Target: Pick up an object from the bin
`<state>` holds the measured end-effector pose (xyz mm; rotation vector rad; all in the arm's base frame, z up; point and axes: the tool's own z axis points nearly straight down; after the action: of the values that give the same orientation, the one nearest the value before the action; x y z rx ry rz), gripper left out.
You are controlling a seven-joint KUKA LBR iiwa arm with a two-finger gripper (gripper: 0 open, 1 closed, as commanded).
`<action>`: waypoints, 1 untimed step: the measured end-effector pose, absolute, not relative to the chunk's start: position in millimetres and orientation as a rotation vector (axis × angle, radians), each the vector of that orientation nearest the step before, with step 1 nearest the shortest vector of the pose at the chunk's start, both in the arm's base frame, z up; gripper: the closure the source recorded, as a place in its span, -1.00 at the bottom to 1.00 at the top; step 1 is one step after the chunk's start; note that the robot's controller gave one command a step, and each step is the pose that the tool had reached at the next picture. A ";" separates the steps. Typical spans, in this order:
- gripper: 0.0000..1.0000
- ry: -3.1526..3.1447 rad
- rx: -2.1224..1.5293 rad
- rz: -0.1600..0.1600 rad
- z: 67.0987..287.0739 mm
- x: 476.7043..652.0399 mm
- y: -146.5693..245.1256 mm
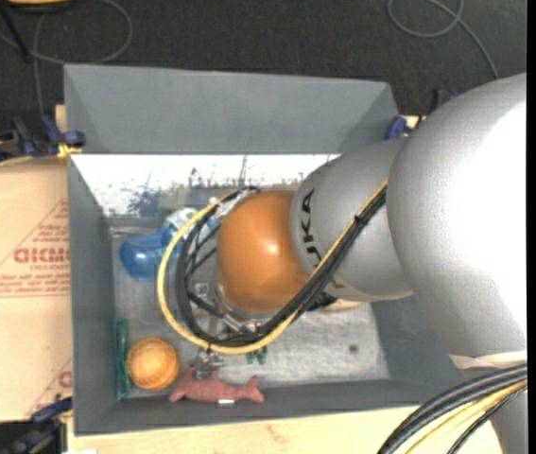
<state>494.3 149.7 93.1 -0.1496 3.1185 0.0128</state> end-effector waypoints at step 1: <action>1.00 3.097 -0.488 0.005 82.5 496.6 178.9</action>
Offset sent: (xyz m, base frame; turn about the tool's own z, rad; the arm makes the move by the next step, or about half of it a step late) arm 0.0000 0.0000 0.0000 0.0000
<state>496.6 178.9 82.5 -0.4876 3.0969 0.0049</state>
